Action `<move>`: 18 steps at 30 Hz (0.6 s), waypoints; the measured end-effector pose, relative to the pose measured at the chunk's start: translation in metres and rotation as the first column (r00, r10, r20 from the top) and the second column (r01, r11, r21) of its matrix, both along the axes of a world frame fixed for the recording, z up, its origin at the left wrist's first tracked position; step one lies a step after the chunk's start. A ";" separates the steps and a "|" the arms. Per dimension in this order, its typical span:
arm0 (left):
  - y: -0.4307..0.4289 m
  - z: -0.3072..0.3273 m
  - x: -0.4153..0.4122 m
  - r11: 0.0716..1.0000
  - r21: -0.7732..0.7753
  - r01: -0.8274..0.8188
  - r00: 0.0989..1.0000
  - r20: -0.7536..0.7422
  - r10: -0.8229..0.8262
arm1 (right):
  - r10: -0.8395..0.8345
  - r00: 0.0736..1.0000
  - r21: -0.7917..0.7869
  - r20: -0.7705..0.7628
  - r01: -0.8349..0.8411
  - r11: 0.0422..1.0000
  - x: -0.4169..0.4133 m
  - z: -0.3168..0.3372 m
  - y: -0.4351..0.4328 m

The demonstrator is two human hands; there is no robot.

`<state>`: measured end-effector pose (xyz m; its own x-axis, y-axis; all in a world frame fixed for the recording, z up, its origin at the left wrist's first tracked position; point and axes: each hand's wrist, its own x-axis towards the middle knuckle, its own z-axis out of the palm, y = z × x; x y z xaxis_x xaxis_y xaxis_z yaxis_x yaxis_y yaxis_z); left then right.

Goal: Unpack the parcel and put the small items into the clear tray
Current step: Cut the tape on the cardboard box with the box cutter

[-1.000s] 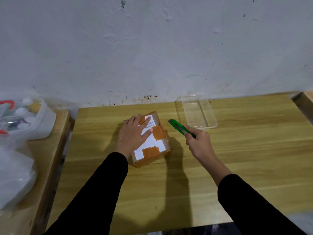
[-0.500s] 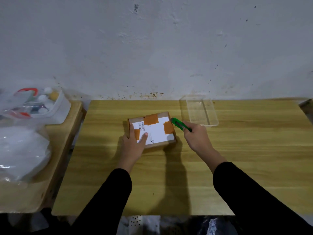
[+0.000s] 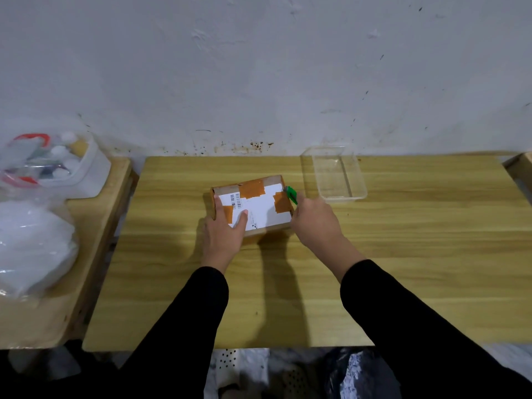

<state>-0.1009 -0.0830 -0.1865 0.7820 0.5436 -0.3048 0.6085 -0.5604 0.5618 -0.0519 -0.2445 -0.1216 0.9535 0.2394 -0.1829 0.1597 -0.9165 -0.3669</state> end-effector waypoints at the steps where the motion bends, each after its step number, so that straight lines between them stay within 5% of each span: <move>1: 0.000 -0.001 0.000 1.000 0.005 -0.001 1.000 -0.001 0.001 | 0.006 1.000 -0.013 0.002 -0.006 1.000 -0.003 0.001 0.002; 18: 0.002 0.000 -0.002 1.000 -0.016 0.025 0.999 0.026 -0.025 | -0.015 0.998 0.117 0.053 0.009 0.993 -0.002 -0.006 -0.005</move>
